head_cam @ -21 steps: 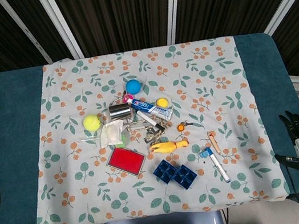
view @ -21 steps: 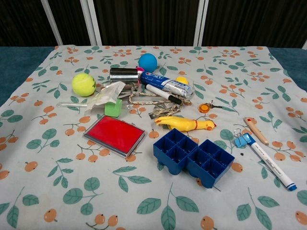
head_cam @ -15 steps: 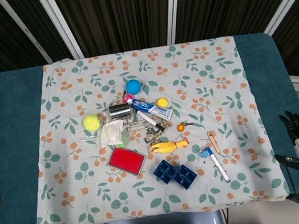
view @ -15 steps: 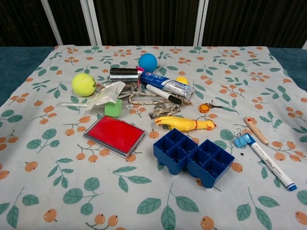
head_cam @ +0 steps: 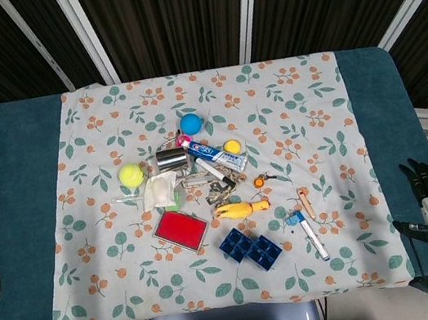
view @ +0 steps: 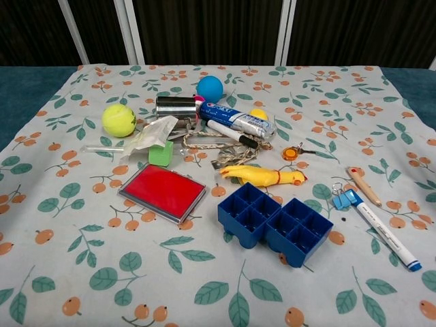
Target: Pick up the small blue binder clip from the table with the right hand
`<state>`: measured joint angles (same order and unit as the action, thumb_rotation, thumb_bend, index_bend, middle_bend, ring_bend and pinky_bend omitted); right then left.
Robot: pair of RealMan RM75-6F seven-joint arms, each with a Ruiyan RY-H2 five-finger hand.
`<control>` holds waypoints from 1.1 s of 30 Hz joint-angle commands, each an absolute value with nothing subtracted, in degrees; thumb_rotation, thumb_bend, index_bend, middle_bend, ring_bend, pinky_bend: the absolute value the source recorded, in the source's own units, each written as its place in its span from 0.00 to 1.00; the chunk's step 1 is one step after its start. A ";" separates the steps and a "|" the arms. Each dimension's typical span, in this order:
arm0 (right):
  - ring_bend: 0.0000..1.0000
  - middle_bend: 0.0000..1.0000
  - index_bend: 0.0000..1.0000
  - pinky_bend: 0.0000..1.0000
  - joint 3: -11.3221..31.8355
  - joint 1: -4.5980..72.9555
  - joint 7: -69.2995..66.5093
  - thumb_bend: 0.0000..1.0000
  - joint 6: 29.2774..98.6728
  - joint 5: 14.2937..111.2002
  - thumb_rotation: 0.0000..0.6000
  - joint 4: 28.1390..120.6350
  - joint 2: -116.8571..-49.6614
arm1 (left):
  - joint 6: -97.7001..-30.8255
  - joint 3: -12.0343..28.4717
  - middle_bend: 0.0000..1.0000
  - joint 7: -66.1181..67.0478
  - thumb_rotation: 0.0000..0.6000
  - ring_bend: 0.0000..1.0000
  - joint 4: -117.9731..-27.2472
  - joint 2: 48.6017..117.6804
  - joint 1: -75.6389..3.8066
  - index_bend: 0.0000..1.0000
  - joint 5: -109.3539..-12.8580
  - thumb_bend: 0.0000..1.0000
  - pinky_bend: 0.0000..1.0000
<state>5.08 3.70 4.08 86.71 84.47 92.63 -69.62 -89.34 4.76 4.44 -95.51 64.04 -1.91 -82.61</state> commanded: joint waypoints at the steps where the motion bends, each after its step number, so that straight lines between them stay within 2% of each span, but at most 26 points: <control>1: 0.00 0.00 0.01 0.21 4.92 3.80 3.64 0.22 86.27 84.41 1.00 92.66 -69.46 | -89.38 4.75 0.00 4.43 1.00 0.06 -95.54 64.03 -1.88 0.00 -82.63 0.50 0.03; 5: 0.00 0.00 0.03 0.21 4.46 4.20 1.36 0.22 84.60 84.43 1.00 93.45 -68.62 | -89.58 4.86 0.00 4.22 1.00 0.06 -95.65 63.99 -1.77 0.00 -82.49 0.50 0.03; 9: 0.00 0.00 0.09 0.21 4.08 5.66 -2.59 0.22 81.43 85.00 1.00 94.82 -67.09 | -89.36 4.84 0.00 4.38 1.00 0.06 -95.64 64.05 -1.81 0.00 -82.29 0.50 0.03; 18: 0.00 0.00 0.23 0.21 6.60 15.95 -7.34 0.26 64.00 81.04 1.00 95.44 -64.27 | -89.10 4.91 0.00 4.91 1.00 0.06 -95.70 64.40 -1.99 0.00 -82.09 0.50 0.03; 24: 0.00 0.00 0.31 0.21 11.00 24.86 -6.27 0.33 51.34 71.91 1.00 96.72 -65.92 | -88.81 5.07 0.00 4.75 1.00 0.06 -95.77 64.27 -2.03 0.00 -81.56 0.50 0.03; 30: 0.00 0.00 0.34 0.21 12.66 31.62 0.03 0.35 44.11 62.49 1.00 96.00 -69.23 | -88.60 5.33 0.00 3.99 1.00 0.06 -95.81 63.91 -2.06 0.00 -81.07 0.50 0.03; 33: 0.00 0.00 0.35 0.21 12.80 34.27 3.26 0.36 42.90 58.17 1.00 95.71 -71.26 | -88.51 5.35 0.00 3.59 1.00 0.06 -95.88 63.73 -2.02 0.00 -80.94 0.50 0.03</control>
